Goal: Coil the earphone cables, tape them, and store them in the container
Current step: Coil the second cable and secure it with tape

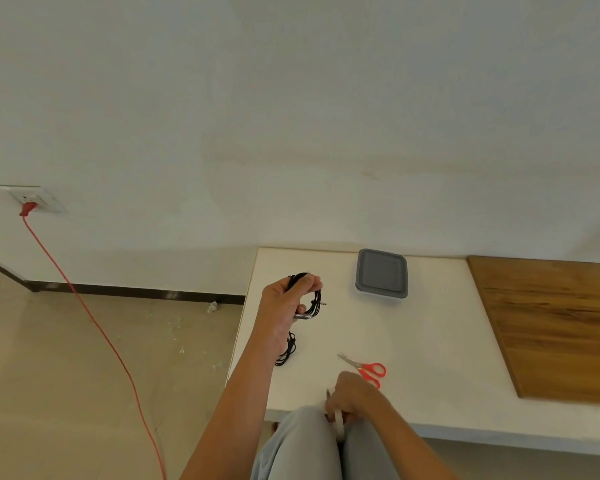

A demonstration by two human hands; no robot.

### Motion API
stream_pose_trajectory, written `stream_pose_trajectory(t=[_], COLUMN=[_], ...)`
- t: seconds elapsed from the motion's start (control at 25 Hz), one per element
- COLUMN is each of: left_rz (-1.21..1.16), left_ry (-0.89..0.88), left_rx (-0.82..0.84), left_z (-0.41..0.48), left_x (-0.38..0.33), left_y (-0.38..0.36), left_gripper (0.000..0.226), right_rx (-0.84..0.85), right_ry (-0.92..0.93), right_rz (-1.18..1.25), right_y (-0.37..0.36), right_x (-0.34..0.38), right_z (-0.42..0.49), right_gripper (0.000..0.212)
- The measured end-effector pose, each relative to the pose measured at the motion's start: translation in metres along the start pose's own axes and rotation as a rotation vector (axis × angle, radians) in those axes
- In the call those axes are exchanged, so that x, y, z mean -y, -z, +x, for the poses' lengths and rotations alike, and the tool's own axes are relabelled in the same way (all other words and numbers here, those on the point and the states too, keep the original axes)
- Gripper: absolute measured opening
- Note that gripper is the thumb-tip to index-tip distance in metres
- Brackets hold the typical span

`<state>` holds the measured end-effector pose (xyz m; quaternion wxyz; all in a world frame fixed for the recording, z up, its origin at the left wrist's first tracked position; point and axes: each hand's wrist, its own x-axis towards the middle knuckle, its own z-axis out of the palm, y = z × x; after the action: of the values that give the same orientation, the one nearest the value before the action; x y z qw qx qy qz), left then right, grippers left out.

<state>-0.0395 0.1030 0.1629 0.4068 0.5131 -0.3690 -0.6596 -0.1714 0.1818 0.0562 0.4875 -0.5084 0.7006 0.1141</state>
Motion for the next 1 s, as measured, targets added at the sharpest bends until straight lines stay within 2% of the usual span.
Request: stream_pose_trajectory(t=[0.04,0.12,0.2,0.24,0.36,0.4,0.44,0.48,0.6,0.64,0.68,0.76,0.8,0.88,1.0], left_rz=[0.001,-0.010,-0.029,-0.038,-0.054,-0.056,-0.060,-0.065,-0.067,-0.059,-0.045,-0.021,-0.017,-0.018,0.001], left_ry=[-0.006,-0.018,-0.025,-0.022,-0.011,-0.007,-0.006,-0.006,-0.006,-0.005,-0.002,0.001,-0.003,-0.012,-0.020], left_rx=[0.002,0.003,0.008,0.011,0.013,0.014,0.014,0.016,0.025,0.024,0.022,0.021,0.021,0.020,0.029], left_z=[-0.001,-0.002,-0.003,-0.003,-0.005,-0.005,-0.005,-0.005,-0.003,-0.004,-0.005,-0.008,-0.010,-0.013,-0.017], left_x=[-0.003,-0.009,-0.012,-0.013,-0.011,-0.010,-0.010,-0.010,-0.009,-0.009,-0.008,-0.006,-0.006,-0.008,-0.009], left_y=[0.000,0.000,0.001,0.001,-0.002,-0.002,-0.003,-0.002,-0.002,-0.003,-0.004,-0.008,-0.009,-0.010,-0.010], left_gripper=[0.013,0.014,0.015,0.015,0.014,0.014,0.014,0.014,0.014,0.014,0.014,0.014,0.013,0.011,0.012], right_rx=[-0.024,-0.178,-0.345,-0.375,-0.238,-0.213,-0.230,-0.310,-0.775,-0.860,-0.872,-0.797,-0.772,-0.770,-0.783], right_ry=[-0.007,0.067,0.181,0.212,0.194,0.186,0.196,0.227,0.343,0.419,0.516,0.701,0.734,0.742,0.669], right_rz=[0.088,0.160,0.117,0.055,-0.234,-0.262,-0.206,-0.048,0.699,0.862,0.940,0.862,0.775,0.665,0.699], right_y=[-0.003,0.004,0.011,0.011,-0.002,-0.006,-0.007,-0.006,0.028,0.045,0.061,0.085,0.092,0.099,0.101], right_x=[0.001,0.004,0.008,0.009,0.002,-0.002,-0.003,-0.004,0.012,0.021,0.029,0.042,0.047,0.050,0.050], right_z=[0.002,0.005,0.007,0.010,0.021,0.023,0.022,0.019,-0.009,-0.022,-0.034,-0.058,-0.067,-0.077,-0.083], right_gripper=[0.021,0.029,0.026,0.025,0.023,0.021,0.021,0.019,0.007,0.011,0.014,0.018,0.016,0.008,0.009])
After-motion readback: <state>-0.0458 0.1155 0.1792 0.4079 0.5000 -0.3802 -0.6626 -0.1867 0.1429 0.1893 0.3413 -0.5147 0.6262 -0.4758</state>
